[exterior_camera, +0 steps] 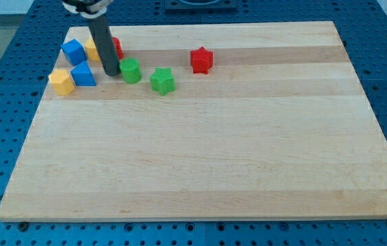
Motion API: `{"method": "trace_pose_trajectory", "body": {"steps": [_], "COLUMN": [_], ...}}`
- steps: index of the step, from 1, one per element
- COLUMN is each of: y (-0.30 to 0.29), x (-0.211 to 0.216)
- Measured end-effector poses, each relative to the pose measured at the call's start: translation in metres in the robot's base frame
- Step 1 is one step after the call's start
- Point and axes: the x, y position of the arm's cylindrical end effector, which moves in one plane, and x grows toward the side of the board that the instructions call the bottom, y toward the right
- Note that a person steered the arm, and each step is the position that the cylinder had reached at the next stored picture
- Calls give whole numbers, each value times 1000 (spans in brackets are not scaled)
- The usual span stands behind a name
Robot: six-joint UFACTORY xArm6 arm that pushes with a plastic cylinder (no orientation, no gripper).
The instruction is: Slide blue triangle a bit left
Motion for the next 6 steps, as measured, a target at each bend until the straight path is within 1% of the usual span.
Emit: {"method": "trace_pose_trajectory", "body": {"steps": [2,3,4,6], "y": [43,45,31,-27], "x": [0,-3,-20,-20]}}
